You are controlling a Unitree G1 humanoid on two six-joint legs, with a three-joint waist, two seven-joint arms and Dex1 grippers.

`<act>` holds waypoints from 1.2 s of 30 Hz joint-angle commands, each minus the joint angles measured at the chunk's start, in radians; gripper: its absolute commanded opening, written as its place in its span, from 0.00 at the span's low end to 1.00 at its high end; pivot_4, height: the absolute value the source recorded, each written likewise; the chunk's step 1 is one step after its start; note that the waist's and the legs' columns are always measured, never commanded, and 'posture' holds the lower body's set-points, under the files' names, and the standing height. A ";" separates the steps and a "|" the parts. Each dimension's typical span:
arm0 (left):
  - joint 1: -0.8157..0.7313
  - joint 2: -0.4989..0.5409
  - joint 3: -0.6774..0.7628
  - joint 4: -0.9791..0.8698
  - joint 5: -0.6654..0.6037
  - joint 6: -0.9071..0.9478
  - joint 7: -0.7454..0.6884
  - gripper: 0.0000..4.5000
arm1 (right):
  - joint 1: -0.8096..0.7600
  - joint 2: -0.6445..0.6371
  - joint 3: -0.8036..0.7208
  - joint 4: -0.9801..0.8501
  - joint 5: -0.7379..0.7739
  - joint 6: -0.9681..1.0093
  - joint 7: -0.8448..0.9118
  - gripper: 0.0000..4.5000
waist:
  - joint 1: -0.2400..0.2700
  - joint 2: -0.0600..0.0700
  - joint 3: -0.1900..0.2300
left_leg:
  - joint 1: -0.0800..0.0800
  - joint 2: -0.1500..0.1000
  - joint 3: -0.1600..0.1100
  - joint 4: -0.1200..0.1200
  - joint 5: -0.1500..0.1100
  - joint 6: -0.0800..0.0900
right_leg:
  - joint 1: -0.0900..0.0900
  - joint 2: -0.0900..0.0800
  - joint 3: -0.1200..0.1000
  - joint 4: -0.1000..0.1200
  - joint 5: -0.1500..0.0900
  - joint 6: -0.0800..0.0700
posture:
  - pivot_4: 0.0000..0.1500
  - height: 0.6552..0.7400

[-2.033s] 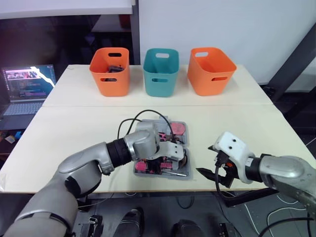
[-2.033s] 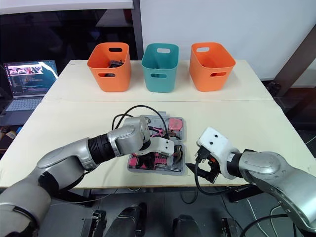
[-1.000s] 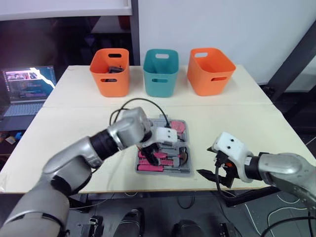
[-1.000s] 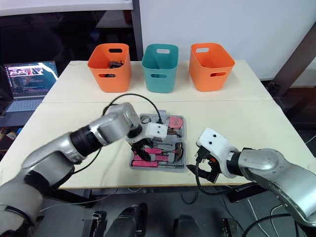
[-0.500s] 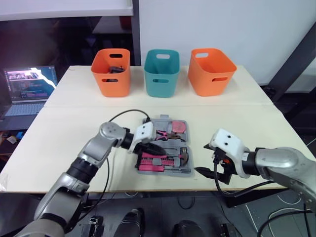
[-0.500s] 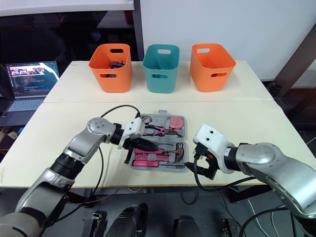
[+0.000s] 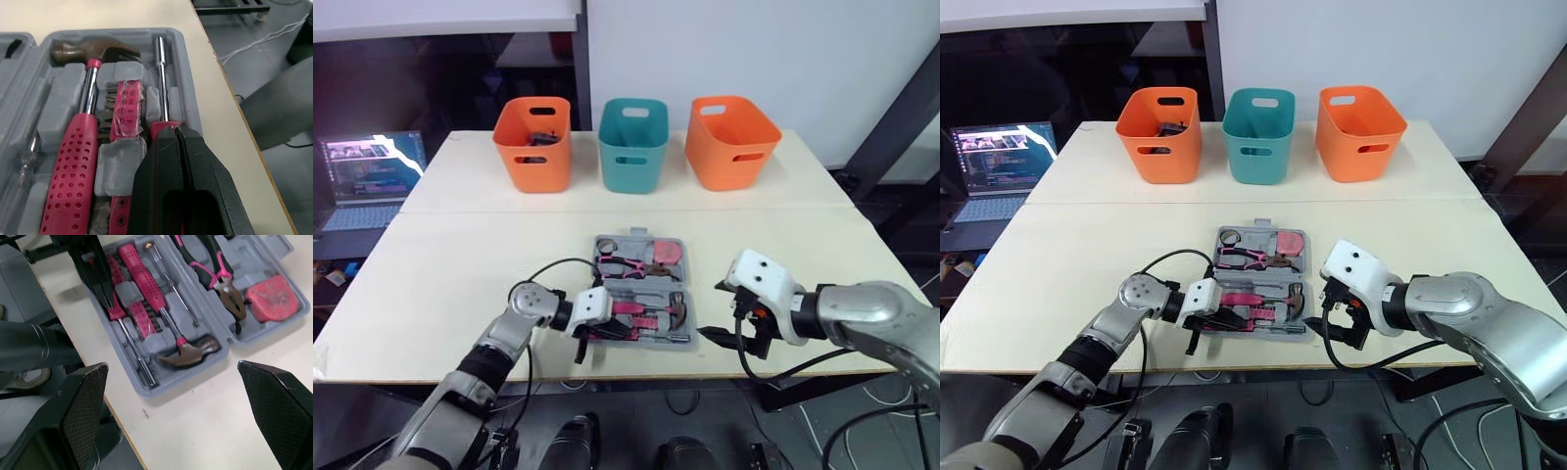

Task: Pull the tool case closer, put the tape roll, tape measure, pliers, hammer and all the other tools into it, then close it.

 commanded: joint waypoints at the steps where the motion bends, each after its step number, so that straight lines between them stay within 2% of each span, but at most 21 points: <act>1: 0.015 -0.011 -0.027 0.084 0.071 -0.038 0.042 0.01 | 0.003 0.006 -0.025 -0.018 0.003 0.002 -0.010 1.00 | 0.000 0.001 -0.002 | 0.000 0.000 0.000 0.000 0.000 0.000 | 0.000 0.000 0.000 0.000 0.000 0.000 | 1.00 1.00; 3: 0.007 -0.021 -0.011 0.077 0.051 -0.028 0.038 0.01 | 0.015 0.011 -0.036 -0.022 0.009 -0.005 -0.010 1.00 | 0.000 0.003 -0.004 | 0.000 0.000 0.000 0.001 0.000 0.000 | 0.001 0.000 0.000 0.000 0.000 0.001 | 1.00 1.00; 6: 0.001 -0.019 0.043 -0.017 -0.044 0.069 -0.008 0.01 | 0.054 0.033 -0.064 -0.041 0.011 -0.057 0.000 1.00 | -0.003 0.003 -0.004 | 0.001 0.000 0.000 0.000 0.000 0.000 | 0.001 0.000 0.000 0.000 0.000 0.001 | 1.00 1.00; 11: 0.019 0.095 0.142 -0.299 -0.252 0.418 -0.118 0.01 | 0.180 0.084 -0.141 -0.020 0.032 -0.132 0.032 1.00 | -0.008 0.004 -0.004 | -0.001 0.000 0.000 -0.001 0.000 0.000 | -0.001 0.001 0.000 0.000 0.000 0.001 | 1.00 1.00; 13: 0.001 0.176 0.195 -0.320 -0.257 0.456 -0.114 0.01 | 0.237 0.093 -0.176 0.041 0.008 -0.166 0.040 1.00 | -0.007 0.004 -0.003 | 0.000 0.001 -0.001 -0.001 0.000 0.000 | -0.001 0.001 0.000 0.000 0.000 0.000 | 1.00 1.00; 16: -0.009 0.237 0.232 -0.273 -0.224 0.441 -0.080 0.00 | 0.263 0.096 -0.180 0.139 -0.060 -0.246 0.034 0.83 | -0.006 0.005 -0.003 | 0.001 0.000 0.000 -0.001 0.000 0.000 | 0.000 0.001 0.000 0.000 0.000 0.000 | 1.00 1.00; 19: -0.015 0.261 0.255 -0.177 -0.171 0.379 -0.025 0.00 | 0.238 0.098 -0.117 0.256 -0.171 -0.356 0.023 0.50 | -0.004 0.005 -0.004 | 0.001 0.000 0.000 0.000 0.000 0.000 | 0.000 0.001 0.001 0.000 0.000 0.001 | 1.00 1.00; 22: -0.052 0.220 0.293 -0.070 -0.154 0.353 0.082 0.00 | 0.188 0.117 -0.029 0.372 -0.281 -0.467 0.024 0.17 | -0.003 0.005 -0.003 | 0.001 0.000 0.000 -0.001 0.000 0.000 | 0.000 0.001 0.001 0.000 0.000 0.001 | 1.00 1.00; 24: -0.074 0.198 0.297 -0.009 -0.138 0.326 0.122 0.00 | 0.150 0.130 0.025 0.448 -0.339 -0.527 0.036 0.01 | -0.004 0.004 -0.003 | 0.001 0.000 0.000 0.000 0.000 0.000 | 0.000 0.002 0.001 0.001 0.000 0.001 | 1.00 1.00; 27: -0.110 0.169 0.279 0.083 -0.106 0.295 0.151 0.00 | 0.081 0.154 0.108 0.576 -0.424 -0.622 0.074 0.01 | -0.006 0.004 -0.003 | 0.001 0.000 0.001 0.000 0.000 0.000 | -0.001 0.002 0.001 0.001 0.001 0.002 | 1.00 1.00; 33: -0.175 0.111 0.217 0.279 -0.007 0.207 0.160 0.00 | -0.131 0.281 0.252 0.964 -0.582 -0.805 0.126 0.01 | -0.009 0.004 -0.003 | 0.002 0.000 0.002 -0.001 0.001 -0.001 | -0.001 0.004 0.001 0.003 0.001 0.002 | 1.00 1.00; 36: -0.197 0.089 0.214 0.331 0.009 0.185 0.160 0.00 | -0.202 0.356 0.272 1.101 -0.608 -0.879 0.147 0.01 | -0.007 0.004 -0.003 | 0.001 0.000 0.002 -0.001 0.001 -0.001 | -0.002 0.005 0.001 0.003 0.001 0.002 | 1.00 1.00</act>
